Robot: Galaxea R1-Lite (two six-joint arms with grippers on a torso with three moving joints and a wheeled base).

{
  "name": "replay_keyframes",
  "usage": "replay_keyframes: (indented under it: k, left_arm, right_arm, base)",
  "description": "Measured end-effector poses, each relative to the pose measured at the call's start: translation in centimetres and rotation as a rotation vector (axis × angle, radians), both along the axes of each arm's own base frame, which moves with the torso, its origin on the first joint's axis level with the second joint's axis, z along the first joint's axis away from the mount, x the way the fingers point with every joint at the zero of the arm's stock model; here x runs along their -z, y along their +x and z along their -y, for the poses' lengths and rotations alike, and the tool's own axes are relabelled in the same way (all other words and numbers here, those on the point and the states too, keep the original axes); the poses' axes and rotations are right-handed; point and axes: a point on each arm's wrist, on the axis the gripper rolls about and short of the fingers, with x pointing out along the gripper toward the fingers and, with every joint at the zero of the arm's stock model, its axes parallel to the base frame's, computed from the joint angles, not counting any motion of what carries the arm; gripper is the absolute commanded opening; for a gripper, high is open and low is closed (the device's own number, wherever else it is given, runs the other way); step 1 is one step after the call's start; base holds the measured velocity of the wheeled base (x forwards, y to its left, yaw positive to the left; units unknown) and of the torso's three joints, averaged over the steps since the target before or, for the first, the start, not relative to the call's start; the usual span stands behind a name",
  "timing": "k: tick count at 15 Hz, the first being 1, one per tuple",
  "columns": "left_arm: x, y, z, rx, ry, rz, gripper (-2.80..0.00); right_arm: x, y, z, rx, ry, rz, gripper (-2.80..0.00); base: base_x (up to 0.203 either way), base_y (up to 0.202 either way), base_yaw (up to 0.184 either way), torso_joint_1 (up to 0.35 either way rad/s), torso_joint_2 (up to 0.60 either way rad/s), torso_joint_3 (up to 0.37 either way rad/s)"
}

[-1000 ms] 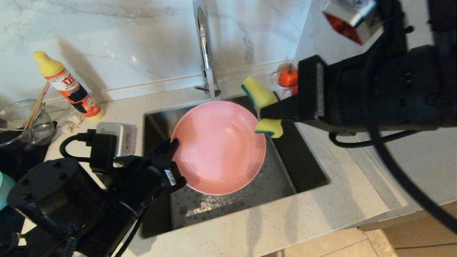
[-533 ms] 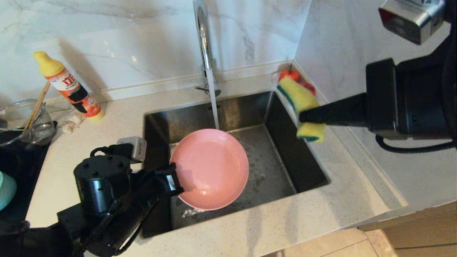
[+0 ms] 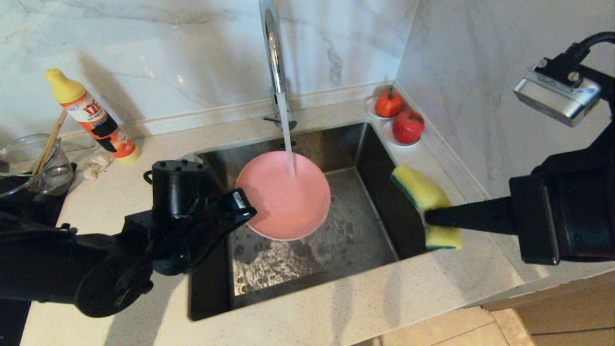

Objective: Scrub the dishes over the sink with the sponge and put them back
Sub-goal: Rinse the plate

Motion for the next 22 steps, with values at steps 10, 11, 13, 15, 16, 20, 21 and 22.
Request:
replay_keyframes:
  k: [10, 11, 13, 15, 16, 20, 21, 22]
  left_arm:
    - [0.0, 4.9, 1.0, 0.124, -0.227, -0.097, -2.8]
    - [0.2, 5.0, 1.0, 0.129, -0.245, -0.116, -2.8]
    - [0.6, 5.2, 1.2, 0.143, -0.267, -0.136, -2.8]
    - [0.9, 5.3, 1.3, 0.162, -0.296, -0.158, -2.8]
    - [1.2, 5.2, 1.3, 0.171, -0.307, -0.175, -2.8]
    - [2.0, 4.8, 1.1, 0.158, -0.325, -0.213, -2.8]
    - [2.0, 4.7, 1.0, 0.157, -0.325, -0.215, -2.8]
    - [2.0, 4.5, 0.8, 0.167, -0.335, -0.221, -2.8]
  right_arm:
    - [3.2, 0.7, -0.9, -0.009, 0.003, 0.001, -2.8]
    - [3.3, 0.7, -1.0, -0.009, 0.001, -0.001, -2.8]
    - [3.3, 0.7, -0.9, -0.01, 0.002, -0.001, -2.8]
    - [3.2, 0.6, -0.9, -0.01, 0.003, 0.0, -2.8]
    - [3.2, 0.6, -0.8, -0.01, 0.005, 0.001, -2.8]
    - [3.0, 0.6, -0.8, -0.01, 0.01, 0.007, -2.8]
    - [3.0, 0.6, -0.9, -0.01, 0.009, 0.005, -2.8]
    - [3.0, 0.7, -0.9, -0.01, 0.008, 0.004, -2.8]
  base:
    - [0.0, 0.0, 0.0, 0.0, 0.0, 0.0]
    - [0.0, 0.0, 0.0, 0.0, 0.0, 0.0]
    - [0.0, 0.0, 0.0, 0.0, 0.0, 0.0]
    - [0.0, 0.0, 0.0, 0.0, 0.0, 0.0]
    - [0.0, 0.0, 0.0, 0.0, 0.0, 0.0]
    - [0.0, 0.0, 0.0, 0.0, 0.0, 0.0]
    - [0.0, 0.0, 0.0, 0.0, 0.0, 0.0]
    - [0.0, 0.0, 0.0, 0.0, 0.0, 0.0]
